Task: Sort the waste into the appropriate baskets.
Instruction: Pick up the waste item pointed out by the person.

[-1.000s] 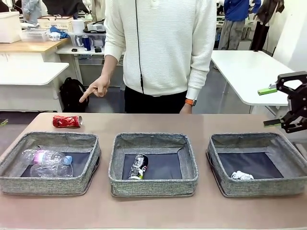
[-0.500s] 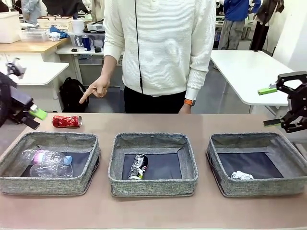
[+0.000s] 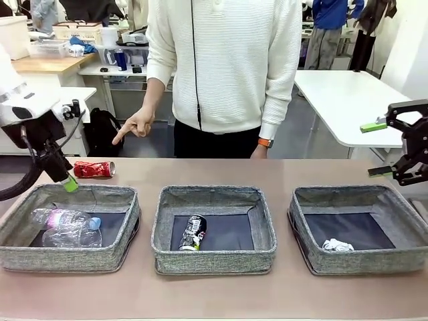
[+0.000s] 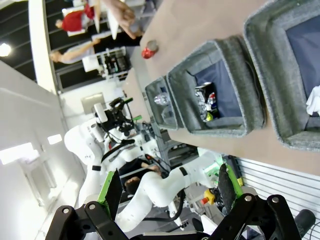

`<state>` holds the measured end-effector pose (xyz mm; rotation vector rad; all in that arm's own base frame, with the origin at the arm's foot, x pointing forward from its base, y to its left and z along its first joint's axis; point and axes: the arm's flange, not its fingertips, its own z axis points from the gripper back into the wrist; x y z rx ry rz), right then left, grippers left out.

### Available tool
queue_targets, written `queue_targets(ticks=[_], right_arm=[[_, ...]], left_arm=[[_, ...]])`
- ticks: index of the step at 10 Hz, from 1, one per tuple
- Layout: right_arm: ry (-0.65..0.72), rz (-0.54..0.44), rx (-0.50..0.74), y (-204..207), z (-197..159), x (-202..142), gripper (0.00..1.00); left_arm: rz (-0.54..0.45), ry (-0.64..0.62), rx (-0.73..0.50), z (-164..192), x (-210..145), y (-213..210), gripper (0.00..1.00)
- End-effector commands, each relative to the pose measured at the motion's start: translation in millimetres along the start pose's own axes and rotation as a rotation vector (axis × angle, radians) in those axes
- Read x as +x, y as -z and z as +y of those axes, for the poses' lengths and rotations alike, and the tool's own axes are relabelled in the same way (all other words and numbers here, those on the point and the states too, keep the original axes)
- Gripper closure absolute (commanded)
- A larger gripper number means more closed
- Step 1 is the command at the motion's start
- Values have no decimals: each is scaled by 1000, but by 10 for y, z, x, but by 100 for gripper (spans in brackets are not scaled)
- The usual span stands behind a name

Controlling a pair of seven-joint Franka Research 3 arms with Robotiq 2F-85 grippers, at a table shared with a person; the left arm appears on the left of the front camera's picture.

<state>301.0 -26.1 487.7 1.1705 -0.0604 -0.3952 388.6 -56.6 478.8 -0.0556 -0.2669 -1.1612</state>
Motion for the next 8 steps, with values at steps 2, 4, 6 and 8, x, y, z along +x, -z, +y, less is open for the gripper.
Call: queue_targets(ticks=[2, 4, 6, 8], right_arm=[[18, 3, 19, -3, 38, -3, 0], [18, 3, 19, -3, 38, -3, 0], [18, 3, 19, -3, 38, -3, 0], [18, 3, 19, -3, 38, -3, 0]], left_arm=[[98, 269, 284, 141, -23, 230, 0], [189, 192, 248, 152, -82, 396, 0], [130, 318, 251, 87, 108, 140, 0], [130, 318, 251, 87, 108, 140, 0]])
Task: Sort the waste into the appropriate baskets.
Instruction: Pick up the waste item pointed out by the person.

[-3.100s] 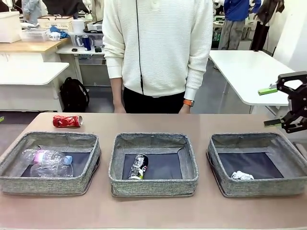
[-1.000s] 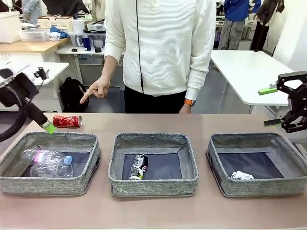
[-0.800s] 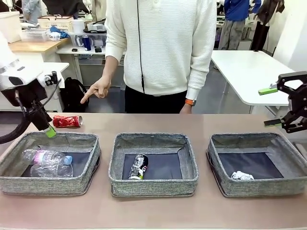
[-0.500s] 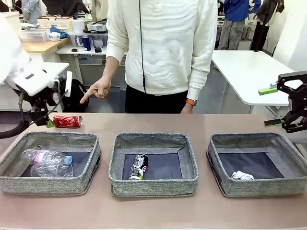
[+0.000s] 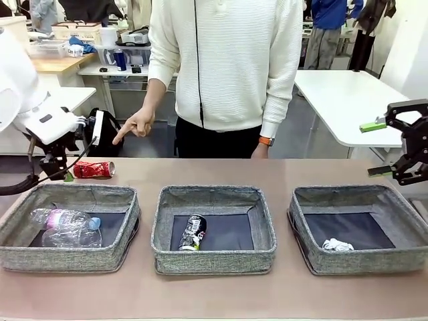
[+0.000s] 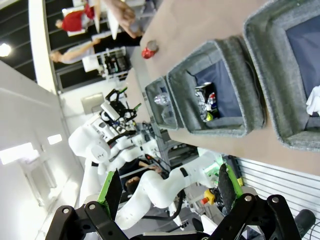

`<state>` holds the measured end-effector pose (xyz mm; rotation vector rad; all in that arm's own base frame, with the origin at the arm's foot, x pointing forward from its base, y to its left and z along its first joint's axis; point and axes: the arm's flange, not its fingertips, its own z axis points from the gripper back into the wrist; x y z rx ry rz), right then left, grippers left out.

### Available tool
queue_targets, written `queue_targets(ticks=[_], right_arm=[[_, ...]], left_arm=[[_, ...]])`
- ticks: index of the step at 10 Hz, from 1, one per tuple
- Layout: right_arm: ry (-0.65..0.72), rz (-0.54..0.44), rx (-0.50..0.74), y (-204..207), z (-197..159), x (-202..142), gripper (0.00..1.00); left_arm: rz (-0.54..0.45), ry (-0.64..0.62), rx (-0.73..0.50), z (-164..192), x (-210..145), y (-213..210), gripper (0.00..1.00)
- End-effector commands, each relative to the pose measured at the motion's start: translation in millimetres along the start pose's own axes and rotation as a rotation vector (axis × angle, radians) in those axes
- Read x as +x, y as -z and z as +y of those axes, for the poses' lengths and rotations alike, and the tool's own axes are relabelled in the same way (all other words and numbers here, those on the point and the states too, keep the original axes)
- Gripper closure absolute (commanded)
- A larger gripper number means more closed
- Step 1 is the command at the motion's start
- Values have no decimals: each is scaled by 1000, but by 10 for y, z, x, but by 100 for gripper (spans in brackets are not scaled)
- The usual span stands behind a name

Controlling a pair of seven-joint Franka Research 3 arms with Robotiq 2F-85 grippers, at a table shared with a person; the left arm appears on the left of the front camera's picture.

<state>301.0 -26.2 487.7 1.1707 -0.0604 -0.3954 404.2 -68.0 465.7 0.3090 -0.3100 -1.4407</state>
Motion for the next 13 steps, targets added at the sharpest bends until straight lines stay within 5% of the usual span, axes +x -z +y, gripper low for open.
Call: queue_targets(ticks=[1, 3, 7, 8, 9, 13], right_arm=[[18, 3, 19, -2, 38, -3, 0], [18, 3, 19, -2, 38, -3, 0], [18, 3, 19, -2, 38, -3, 0], [18, 3, 19, -2, 38, -3, 0], [18, 3, 19, -2, 38, -3, 0], [18, 3, 19, -2, 38, -3, 0]], left_arm=[[-9, -12, -10, 2, -27, -31, 0], [8, -6, 2, 167, -34, 14, 0], [80, 194, -151, 1294, -57, 390, 0], [45, 168, -178, 1496, -100, 555, 0], [114, 104, -157, 1618, -123, 732, 0], [29, 45, -145, 1842, -297, 1740, 0]])
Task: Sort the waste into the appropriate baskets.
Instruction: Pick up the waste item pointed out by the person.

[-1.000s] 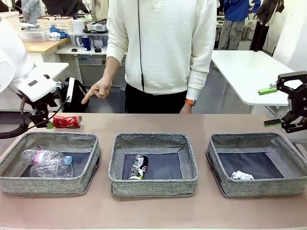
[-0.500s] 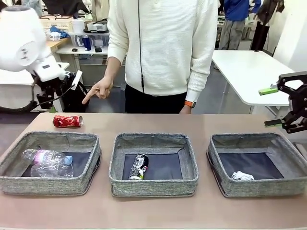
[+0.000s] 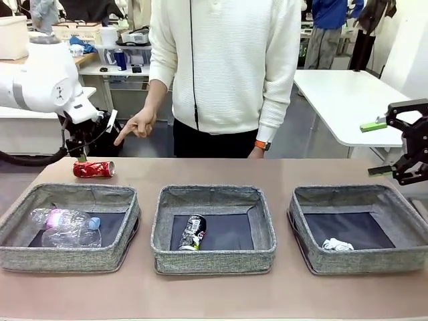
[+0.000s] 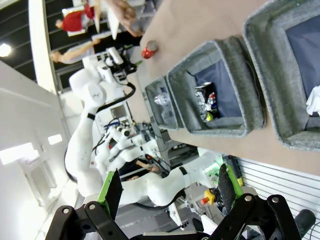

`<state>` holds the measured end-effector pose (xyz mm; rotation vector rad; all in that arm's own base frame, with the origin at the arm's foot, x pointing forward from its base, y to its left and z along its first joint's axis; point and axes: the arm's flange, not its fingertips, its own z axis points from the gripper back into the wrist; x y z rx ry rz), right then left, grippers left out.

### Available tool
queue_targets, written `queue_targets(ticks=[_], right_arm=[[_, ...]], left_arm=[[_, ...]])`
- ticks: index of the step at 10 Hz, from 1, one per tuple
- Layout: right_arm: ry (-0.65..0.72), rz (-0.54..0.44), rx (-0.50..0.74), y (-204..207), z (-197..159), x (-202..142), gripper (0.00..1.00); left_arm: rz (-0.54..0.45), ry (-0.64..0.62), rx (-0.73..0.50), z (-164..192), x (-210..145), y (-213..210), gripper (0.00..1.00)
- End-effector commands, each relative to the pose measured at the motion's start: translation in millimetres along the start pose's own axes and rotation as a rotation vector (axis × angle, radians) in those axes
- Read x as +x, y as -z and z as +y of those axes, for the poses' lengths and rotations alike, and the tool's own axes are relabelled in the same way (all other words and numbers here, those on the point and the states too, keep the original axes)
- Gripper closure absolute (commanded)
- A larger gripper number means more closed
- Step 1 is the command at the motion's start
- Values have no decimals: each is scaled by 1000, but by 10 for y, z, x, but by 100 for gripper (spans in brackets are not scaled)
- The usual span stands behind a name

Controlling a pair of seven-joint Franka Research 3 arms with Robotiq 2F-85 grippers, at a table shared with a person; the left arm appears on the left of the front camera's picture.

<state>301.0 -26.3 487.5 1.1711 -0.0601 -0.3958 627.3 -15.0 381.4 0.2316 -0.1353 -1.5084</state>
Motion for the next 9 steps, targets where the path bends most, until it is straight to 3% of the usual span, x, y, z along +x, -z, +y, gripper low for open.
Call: queue_targets(ticks=[1, 9], right_arm=[[18, 2, 18, -2, 40, -4, 0], [18, 2, 18, -2, 40, -4, 0]], left_arm=[[-31, -26, -7, 121, 9, 236, 0], [-30, -48, -120, 144, 7, 612, 0]])
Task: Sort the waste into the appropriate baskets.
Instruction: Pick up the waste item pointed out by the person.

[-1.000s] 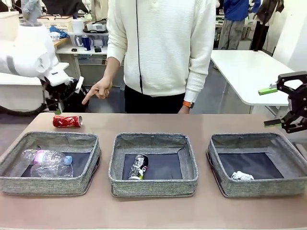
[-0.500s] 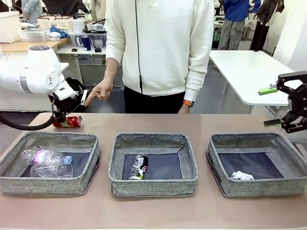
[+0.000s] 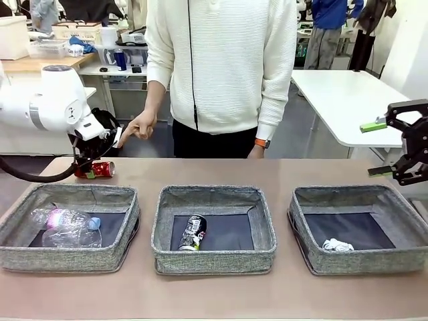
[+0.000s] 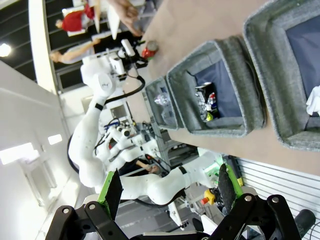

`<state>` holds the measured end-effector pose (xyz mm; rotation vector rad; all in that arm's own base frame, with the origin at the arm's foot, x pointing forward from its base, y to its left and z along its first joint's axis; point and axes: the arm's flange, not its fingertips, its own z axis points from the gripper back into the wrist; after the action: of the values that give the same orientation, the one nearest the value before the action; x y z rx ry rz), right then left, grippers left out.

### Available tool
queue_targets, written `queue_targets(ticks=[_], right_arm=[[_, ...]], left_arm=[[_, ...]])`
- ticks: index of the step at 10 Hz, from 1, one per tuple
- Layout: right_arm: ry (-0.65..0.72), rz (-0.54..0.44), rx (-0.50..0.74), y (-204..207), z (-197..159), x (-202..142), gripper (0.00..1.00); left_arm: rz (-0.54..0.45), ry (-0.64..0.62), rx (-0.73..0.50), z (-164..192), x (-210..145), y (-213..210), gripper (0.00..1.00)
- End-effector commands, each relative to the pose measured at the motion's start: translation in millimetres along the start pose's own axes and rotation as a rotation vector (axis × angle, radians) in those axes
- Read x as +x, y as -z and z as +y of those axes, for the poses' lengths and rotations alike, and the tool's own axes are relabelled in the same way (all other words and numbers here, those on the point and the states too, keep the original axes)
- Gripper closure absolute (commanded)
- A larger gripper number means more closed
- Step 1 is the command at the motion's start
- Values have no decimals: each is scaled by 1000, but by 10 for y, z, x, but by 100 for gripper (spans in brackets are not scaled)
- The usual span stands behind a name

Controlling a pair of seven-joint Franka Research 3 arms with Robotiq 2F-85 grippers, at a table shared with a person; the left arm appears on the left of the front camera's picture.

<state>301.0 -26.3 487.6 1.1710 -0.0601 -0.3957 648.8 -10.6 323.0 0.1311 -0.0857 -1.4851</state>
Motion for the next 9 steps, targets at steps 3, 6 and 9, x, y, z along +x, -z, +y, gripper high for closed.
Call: queue_targets(ticks=[3, 6, 9], right_arm=[[18, 3, 18, -2, 40, -3, 0], [18, 3, 18, -2, 40, -3, 0], [18, 3, 18, -2, 40, -3, 0]], left_arm=[[-25, -13, -25, 62, -15, -6, 13], [-10, 10, -5, 26, 38, -57, 100], [-48, 15, -20, 19, 20, -71, 96]])
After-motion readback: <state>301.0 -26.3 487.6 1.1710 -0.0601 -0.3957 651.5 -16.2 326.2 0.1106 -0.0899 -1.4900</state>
